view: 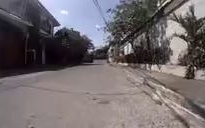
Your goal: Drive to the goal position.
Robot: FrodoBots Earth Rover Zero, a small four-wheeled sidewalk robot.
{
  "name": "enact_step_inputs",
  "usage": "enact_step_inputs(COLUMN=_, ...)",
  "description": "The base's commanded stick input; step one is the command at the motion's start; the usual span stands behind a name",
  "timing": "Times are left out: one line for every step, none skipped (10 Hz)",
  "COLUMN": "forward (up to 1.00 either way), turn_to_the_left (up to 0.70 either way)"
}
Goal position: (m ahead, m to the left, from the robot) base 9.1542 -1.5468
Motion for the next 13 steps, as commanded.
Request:
enact_step_inputs(forward=1.0, turn_to_the_left=0.0)
enact_step_inputs(forward=1.0, turn_to_the_left=0.0)
enact_step_inputs(forward=1.0, turn_to_the_left=0.0)
enact_step_inputs(forward=1.0, turn_to_the_left=0.0)
enact_step_inputs(forward=1.0, turn_to_the_left=0.0)
enact_step_inputs(forward=1.0, turn_to_the_left=-0.2)
enact_step_inputs(forward=1.0, turn_to_the_left=-0.4)
enact_step_inputs(forward=1.0, turn_to_the_left=-0.4)
enact_step_inputs(forward=1.0, turn_to_the_left=-0.34)
enact_step_inputs(forward=1.0, turn_to_the_left=0.0)
enact_step_inputs(forward=1.0, turn_to_the_left=0.0)
enact_step_inputs(forward=1.0, turn_to_the_left=0.0)
enact_step_inputs(forward=1.0, turn_to_the_left=0.0)
